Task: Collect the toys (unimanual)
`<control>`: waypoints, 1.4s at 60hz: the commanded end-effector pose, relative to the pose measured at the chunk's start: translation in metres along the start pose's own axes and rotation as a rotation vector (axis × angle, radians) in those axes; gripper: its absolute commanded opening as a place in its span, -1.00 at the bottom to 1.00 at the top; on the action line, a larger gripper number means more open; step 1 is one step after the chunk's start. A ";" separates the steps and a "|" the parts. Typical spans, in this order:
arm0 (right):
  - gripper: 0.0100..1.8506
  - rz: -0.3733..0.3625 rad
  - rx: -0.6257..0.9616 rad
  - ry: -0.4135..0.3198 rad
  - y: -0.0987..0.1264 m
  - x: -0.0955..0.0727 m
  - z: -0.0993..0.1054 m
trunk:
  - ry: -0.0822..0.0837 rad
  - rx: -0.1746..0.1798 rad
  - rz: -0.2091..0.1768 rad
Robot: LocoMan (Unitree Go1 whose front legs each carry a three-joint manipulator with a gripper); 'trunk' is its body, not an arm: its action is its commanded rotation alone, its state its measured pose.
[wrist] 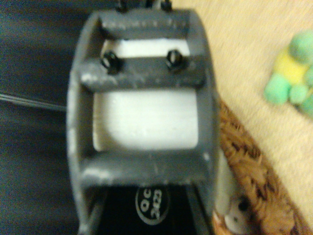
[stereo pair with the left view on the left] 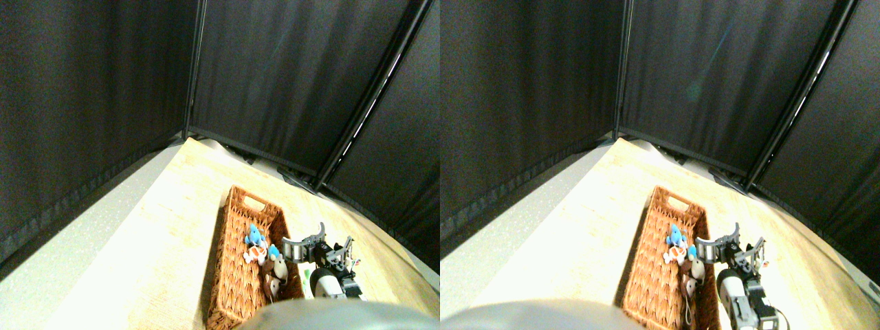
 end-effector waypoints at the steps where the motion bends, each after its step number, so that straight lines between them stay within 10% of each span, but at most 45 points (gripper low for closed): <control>1: 0.15 0.085 -0.030 -0.055 0.006 -0.005 0.029 | 0.026 0.033 -0.024; 31: 0.01 0.090 -0.052 -0.335 -0.035 -0.042 0.104 | 0.051 0.125 -0.115; 84: -0.03 -0.075 0.188 -0.326 -0.104 -0.037 0.056 | 0.058 0.093 -0.089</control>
